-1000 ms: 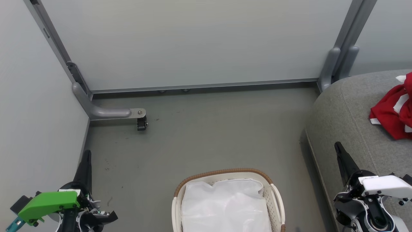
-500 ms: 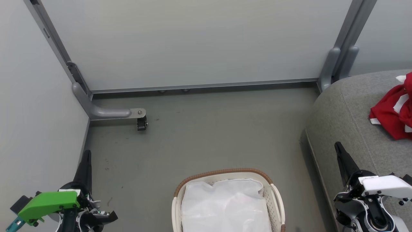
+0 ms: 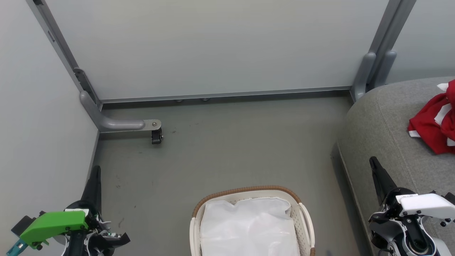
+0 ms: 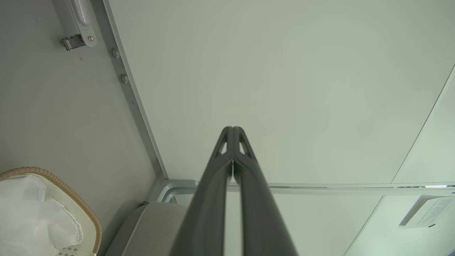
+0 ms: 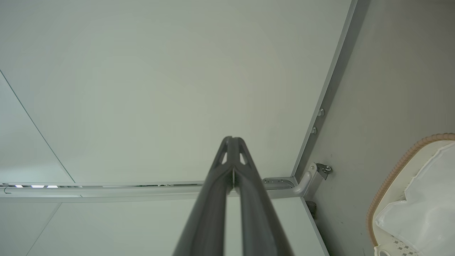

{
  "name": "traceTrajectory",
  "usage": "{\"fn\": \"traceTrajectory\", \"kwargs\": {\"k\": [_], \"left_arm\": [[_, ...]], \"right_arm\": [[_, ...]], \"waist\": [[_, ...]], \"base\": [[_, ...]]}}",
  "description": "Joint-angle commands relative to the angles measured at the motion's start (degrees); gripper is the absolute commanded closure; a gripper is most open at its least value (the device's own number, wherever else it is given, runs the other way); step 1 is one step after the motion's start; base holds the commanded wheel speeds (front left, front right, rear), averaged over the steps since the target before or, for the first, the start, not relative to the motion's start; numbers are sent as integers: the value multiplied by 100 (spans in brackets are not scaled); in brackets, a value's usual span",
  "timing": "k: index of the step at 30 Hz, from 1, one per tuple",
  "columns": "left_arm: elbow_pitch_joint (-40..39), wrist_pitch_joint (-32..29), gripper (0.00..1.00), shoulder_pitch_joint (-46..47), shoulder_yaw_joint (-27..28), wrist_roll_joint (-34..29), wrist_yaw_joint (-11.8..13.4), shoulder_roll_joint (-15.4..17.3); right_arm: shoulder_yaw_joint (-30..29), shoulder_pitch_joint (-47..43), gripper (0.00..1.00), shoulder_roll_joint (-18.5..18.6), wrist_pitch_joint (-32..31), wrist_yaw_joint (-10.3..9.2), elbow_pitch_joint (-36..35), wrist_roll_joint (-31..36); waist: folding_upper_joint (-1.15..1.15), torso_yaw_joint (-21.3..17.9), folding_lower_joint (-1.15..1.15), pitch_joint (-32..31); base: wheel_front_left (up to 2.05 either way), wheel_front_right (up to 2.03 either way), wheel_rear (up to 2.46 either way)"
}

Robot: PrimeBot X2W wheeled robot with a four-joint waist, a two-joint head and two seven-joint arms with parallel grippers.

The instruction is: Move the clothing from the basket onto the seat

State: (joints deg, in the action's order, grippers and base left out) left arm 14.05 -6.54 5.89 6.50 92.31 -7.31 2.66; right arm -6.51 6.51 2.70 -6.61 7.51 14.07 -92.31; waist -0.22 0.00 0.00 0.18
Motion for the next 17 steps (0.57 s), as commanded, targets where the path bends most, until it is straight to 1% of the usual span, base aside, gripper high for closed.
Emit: {"fn": "traceTrajectory", "kwargs": {"k": [1, 17], "left_arm": [[-11, -21, 100, 67, 12, 18, -33, 40], [-11, -21, 100, 67, 12, 19, -33, 40]], "right_arm": [[-12, -59, 100, 34, -9, -4, -22, -19], [-12, -59, 100, 34, -9, -4, -22, -19]], "waist": [[22, 0, 0, 0], [22, 0, 0, 0]], "base": [[0, 0, 0], [0, 0, 0]]}}
